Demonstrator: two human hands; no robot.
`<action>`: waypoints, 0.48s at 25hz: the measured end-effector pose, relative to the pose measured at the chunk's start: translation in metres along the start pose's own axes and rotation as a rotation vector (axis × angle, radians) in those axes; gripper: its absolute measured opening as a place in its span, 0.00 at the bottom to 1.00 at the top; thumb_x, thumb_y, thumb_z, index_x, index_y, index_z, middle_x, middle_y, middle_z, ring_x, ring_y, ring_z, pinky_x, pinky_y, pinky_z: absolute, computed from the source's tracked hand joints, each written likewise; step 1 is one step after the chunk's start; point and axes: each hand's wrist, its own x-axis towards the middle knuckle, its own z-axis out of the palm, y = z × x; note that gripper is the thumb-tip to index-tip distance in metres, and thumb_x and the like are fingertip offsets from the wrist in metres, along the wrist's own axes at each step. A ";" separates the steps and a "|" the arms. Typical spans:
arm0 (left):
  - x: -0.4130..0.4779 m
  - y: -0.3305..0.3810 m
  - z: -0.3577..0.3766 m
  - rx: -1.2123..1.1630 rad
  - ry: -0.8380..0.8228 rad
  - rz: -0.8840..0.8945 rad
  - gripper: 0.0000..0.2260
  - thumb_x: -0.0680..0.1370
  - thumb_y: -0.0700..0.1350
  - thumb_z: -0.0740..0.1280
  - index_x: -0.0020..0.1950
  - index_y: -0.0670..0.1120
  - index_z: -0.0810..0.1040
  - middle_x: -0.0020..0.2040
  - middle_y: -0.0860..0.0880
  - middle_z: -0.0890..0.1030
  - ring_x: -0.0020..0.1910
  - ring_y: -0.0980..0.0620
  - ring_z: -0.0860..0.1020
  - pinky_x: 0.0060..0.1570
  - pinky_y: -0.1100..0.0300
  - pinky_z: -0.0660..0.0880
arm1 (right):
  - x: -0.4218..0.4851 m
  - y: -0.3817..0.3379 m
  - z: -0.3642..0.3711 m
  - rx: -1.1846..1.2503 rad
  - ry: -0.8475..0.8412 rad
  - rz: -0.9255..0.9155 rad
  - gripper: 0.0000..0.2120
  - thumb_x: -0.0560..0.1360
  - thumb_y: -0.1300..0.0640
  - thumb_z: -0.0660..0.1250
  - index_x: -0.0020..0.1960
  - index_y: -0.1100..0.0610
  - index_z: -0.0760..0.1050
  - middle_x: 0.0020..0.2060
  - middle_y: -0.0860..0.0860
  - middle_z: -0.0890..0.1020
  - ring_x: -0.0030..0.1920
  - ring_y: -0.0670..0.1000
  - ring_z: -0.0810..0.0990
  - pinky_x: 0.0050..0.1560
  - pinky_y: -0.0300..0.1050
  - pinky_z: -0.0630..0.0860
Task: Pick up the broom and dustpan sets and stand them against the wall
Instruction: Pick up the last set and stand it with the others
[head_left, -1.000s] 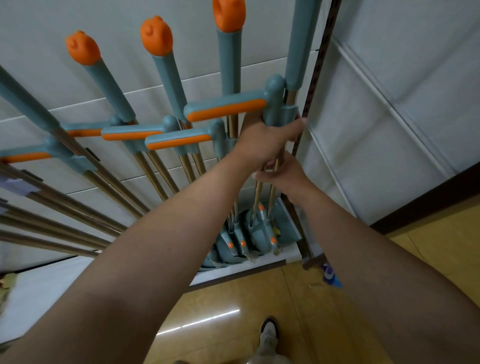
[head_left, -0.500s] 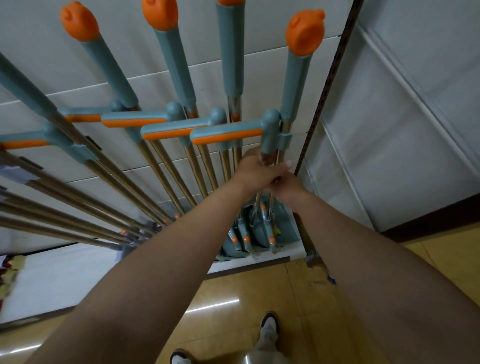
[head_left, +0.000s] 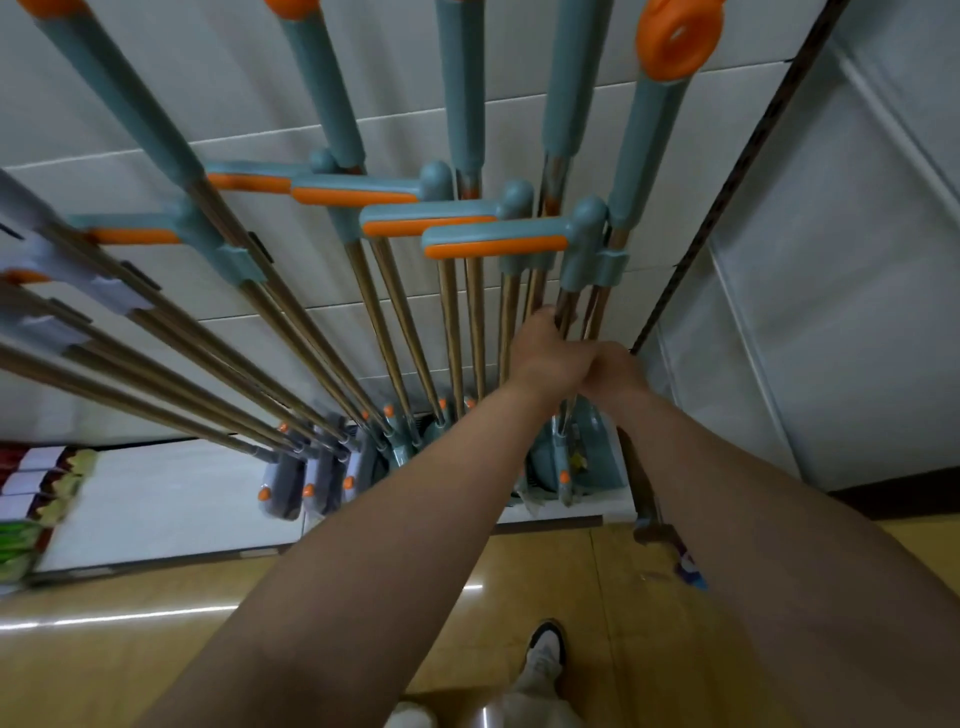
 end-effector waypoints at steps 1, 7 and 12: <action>-0.001 -0.002 -0.004 0.012 -0.031 0.020 0.15 0.77 0.38 0.68 0.63 0.44 0.75 0.54 0.49 0.78 0.53 0.51 0.76 0.51 0.58 0.75 | -0.003 0.000 0.000 0.051 -0.004 0.030 0.13 0.81 0.54 0.59 0.43 0.58 0.78 0.42 0.52 0.81 0.46 0.55 0.79 0.45 0.47 0.72; -0.002 -0.018 -0.059 0.465 -0.207 0.078 0.11 0.79 0.45 0.65 0.53 0.39 0.82 0.47 0.46 0.80 0.48 0.47 0.80 0.45 0.57 0.76 | -0.042 0.001 0.046 0.415 -0.075 0.222 0.11 0.78 0.50 0.64 0.44 0.57 0.77 0.40 0.54 0.78 0.40 0.52 0.76 0.41 0.45 0.73; -0.018 -0.071 -0.151 0.350 -0.188 -0.088 0.06 0.79 0.46 0.69 0.54 0.47 0.81 0.51 0.45 0.83 0.50 0.46 0.82 0.44 0.58 0.77 | -0.047 -0.014 0.043 0.404 -0.122 0.252 0.14 0.75 0.53 0.67 0.53 0.63 0.79 0.46 0.58 0.81 0.49 0.58 0.81 0.47 0.49 0.78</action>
